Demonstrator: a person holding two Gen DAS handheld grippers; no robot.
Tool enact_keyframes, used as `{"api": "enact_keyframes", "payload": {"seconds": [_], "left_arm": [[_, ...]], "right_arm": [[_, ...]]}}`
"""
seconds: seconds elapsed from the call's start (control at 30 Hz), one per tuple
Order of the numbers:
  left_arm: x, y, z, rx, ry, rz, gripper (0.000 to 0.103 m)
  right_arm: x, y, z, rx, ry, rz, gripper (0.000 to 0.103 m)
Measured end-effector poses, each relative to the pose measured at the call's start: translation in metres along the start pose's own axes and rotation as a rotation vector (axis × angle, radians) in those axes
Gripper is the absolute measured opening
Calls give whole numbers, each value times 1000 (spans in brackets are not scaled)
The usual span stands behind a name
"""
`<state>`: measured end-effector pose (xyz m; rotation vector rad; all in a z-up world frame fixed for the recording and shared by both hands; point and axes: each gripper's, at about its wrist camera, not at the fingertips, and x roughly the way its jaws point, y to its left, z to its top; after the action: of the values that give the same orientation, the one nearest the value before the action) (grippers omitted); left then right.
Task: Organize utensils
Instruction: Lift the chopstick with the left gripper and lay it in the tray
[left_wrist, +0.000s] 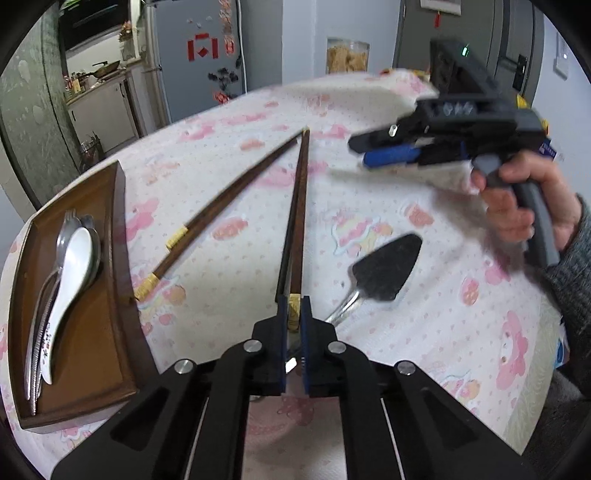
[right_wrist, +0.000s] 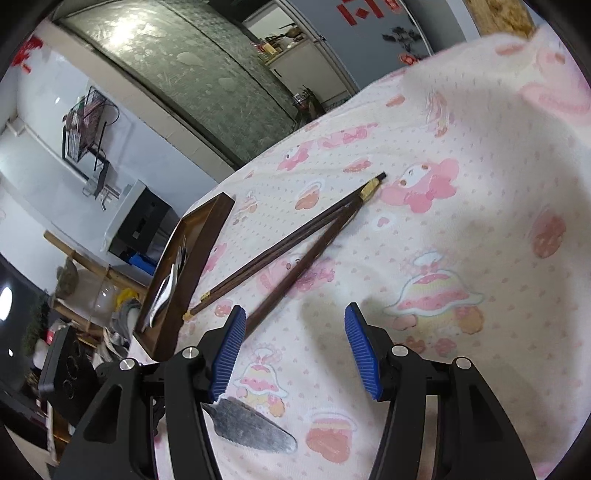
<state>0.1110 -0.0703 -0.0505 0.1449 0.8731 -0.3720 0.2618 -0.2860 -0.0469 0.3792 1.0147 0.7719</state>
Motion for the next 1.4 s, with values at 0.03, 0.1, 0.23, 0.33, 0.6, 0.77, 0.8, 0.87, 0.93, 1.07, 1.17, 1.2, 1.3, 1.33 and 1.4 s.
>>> {"api": "enact_keyframes", "payload": {"seconds": [0.03, 0.1, 0.23, 0.33, 0.6, 0.77, 0.8, 0.87, 0.93, 1.07, 1.17, 1.2, 1.3, 1.33, 1.4], "left_arm": [[-4, 1, 2, -10, -13, -10, 6], [-12, 1, 7, -20, -36, -43, 6], [-17, -4, 11, -11, -52, -63, 6], [-20, -8, 10, -9, -58, -89, 6], [-30, 4, 2, -20, -86, -88, 6], [-46, 28, -11, -44, -108, -48, 6], [-50, 36, -14, -54, -111, -36, 6], [-59, 56, -22, -95, -118, -18, 6], [-66, 76, -30, -130, -122, 5, 6], [-79, 110, -41, -174, -119, 72, 7], [-84, 126, -45, -188, -100, 120, 7], [-86, 133, -47, -194, -94, 138, 7], [-87, 147, -50, -200, -80, 167, 7], [-85, 151, -50, -205, -73, 180, 7], [-80, 160, -52, -218, -60, 195, 7]], "right_arm": [[3, 0, 1, 9, 5, 5, 57], [9, -1, 2, 33, 14, 24, 57], [20, -1, 6, 96, 13, 86, 57], [25, 1, 9, 108, 4, 69, 52], [31, 23, 15, 71, -19, 24, 15], [51, 62, 25, 21, -13, 49, 14], [59, 73, 29, 10, -9, 61, 13], [76, 98, 35, -20, -1, 79, 13], [92, 118, 40, -42, 8, 94, 12], [134, 154, 49, -65, 48, 122, 11], [159, 170, 51, -81, 72, 123, 11], [167, 174, 51, -84, 79, 123, 11], [184, 178, 52, -86, 95, 116, 11], [190, 179, 51, -86, 101, 115, 11], [199, 182, 48, -76, 115, 119, 11]]}}
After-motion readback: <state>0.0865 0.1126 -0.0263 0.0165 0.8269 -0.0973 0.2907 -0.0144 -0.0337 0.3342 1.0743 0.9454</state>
